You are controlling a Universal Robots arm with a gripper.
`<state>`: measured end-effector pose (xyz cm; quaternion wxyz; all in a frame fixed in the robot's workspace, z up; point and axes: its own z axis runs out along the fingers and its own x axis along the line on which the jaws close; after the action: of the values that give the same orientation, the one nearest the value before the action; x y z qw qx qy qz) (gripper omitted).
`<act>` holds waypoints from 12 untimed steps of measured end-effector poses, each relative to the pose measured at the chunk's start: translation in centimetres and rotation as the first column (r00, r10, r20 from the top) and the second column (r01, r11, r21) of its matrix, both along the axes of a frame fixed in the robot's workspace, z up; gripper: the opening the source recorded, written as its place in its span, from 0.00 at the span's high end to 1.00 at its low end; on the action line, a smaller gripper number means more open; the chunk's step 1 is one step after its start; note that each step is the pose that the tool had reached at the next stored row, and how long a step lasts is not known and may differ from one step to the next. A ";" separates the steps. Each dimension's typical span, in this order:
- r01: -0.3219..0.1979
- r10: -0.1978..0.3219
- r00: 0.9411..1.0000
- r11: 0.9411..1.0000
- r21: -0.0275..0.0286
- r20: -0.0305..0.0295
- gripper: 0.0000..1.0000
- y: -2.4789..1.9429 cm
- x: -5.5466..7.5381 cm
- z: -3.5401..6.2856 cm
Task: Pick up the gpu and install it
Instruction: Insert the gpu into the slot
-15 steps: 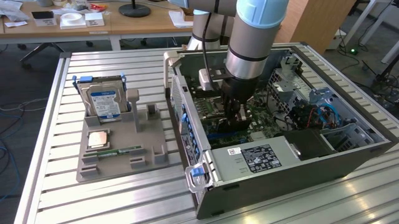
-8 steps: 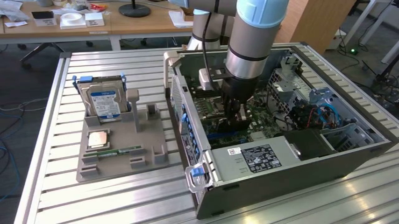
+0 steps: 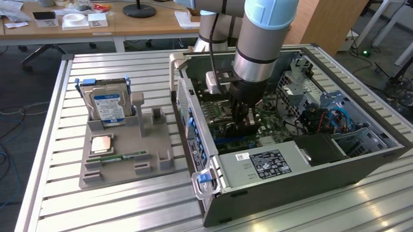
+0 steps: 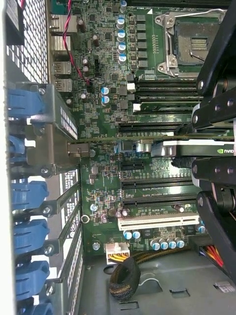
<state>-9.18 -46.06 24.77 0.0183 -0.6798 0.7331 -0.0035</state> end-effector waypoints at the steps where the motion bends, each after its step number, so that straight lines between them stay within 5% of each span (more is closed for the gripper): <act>1: 0.000 0.000 1.000 1.000 0.000 0.000 0.73 0.00 0.0 -0.01; 6: 0.000 0.000 1.000 1.000 0.008 0.001 0.73 0.02 0.0 0.03; 12: 0.000 0.000 1.000 1.000 0.007 0.000 0.73 -0.03 0.0 0.03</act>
<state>-9.20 -46.09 24.80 0.0208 -0.6798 0.7331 -0.0012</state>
